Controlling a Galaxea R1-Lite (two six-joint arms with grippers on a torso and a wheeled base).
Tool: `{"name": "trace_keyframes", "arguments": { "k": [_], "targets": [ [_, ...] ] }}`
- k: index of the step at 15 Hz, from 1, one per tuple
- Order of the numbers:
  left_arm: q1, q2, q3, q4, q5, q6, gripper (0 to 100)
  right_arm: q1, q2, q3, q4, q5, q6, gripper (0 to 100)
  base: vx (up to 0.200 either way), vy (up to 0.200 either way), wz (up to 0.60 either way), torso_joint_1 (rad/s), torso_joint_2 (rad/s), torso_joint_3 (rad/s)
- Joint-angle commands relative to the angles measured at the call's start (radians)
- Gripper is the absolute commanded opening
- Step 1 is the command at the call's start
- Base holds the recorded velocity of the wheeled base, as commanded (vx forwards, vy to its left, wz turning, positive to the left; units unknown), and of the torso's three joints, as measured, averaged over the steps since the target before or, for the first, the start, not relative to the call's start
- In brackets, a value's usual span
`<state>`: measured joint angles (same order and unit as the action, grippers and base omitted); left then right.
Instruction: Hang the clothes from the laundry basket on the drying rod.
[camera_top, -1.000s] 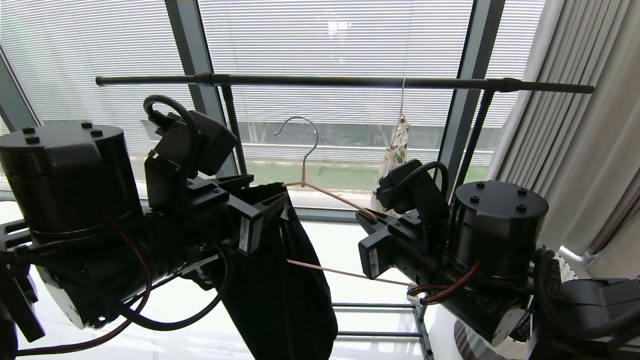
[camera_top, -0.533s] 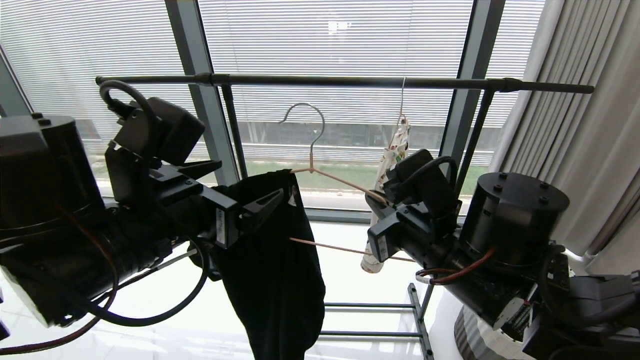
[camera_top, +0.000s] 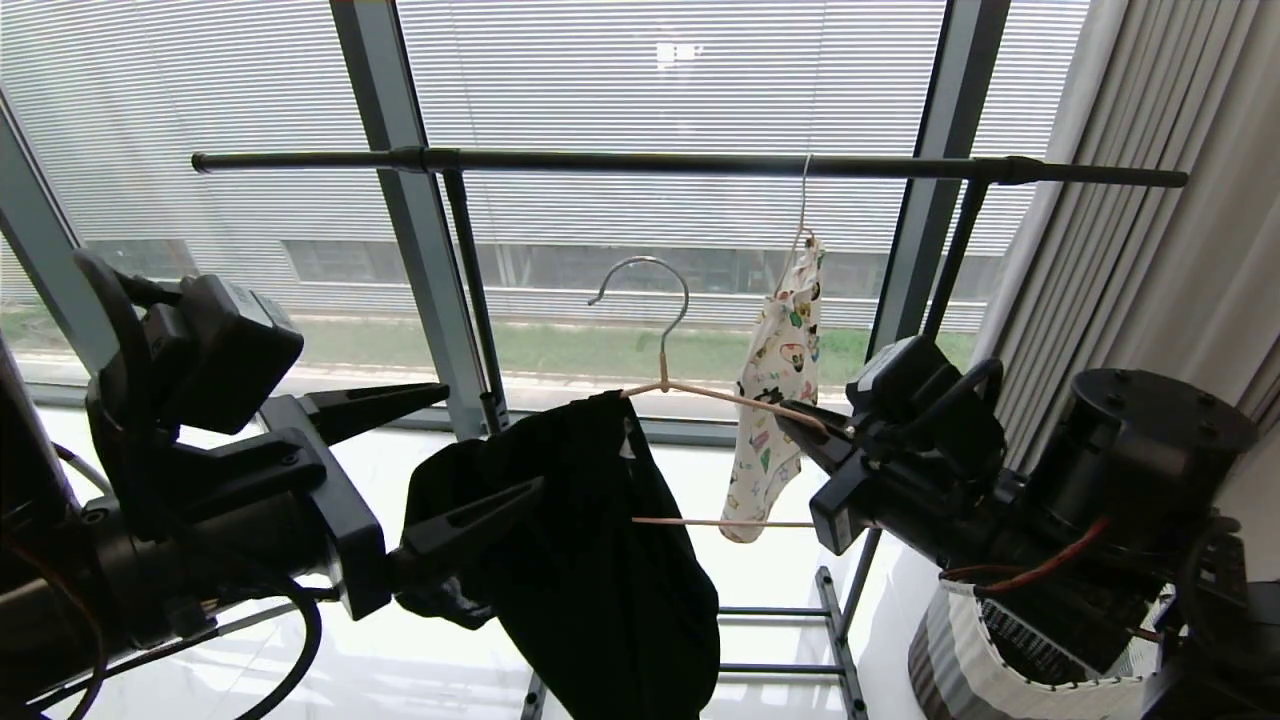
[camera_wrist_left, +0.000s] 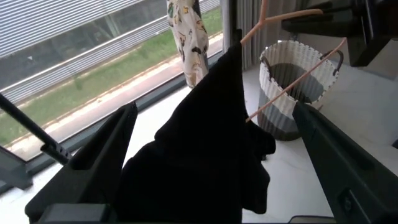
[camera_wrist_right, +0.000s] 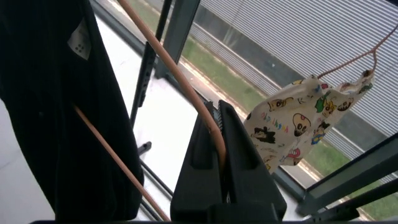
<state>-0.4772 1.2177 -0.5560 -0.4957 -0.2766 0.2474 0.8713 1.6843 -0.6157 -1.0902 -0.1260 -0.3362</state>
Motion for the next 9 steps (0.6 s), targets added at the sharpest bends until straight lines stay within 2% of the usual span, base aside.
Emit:
{"name": "trace_keyframes", "arguments": {
  "k": [1, 3, 5, 9],
  "targets": [
    [-0.014, -0.01, 0.037, -0.001, -0.015, 0.029, 100, -0.008, -0.044, 0.067, -0.019, 0.028, -0.018, 0, 0.0, 0.0, 0.0, 0.0, 0.0, 0.0],
    [-0.014, 0.025, 0.054, -0.001, -0.104, 0.093, 100, -0.005, -0.072, 0.139, -0.054, 0.083, -0.061, 0, 0.0, 0.0, 0.0, 0.0, 0.0, 0.0],
    [-0.014, 0.069, 0.056, -0.001, -0.13, 0.135, 100, -0.003, -0.094, 0.168, -0.063, 0.118, -0.09, 0, 0.0, 0.0, 0.0, 0.0, 0.0, 0.0],
    [-0.014, 0.114, 0.079, -0.001, -0.174, 0.227, 100, 0.028, -0.121, 0.168, -0.063, 0.124, -0.11, 0, 0.0, 0.0, 0.0, 0.0, 0.0, 0.0]
  ]
}}
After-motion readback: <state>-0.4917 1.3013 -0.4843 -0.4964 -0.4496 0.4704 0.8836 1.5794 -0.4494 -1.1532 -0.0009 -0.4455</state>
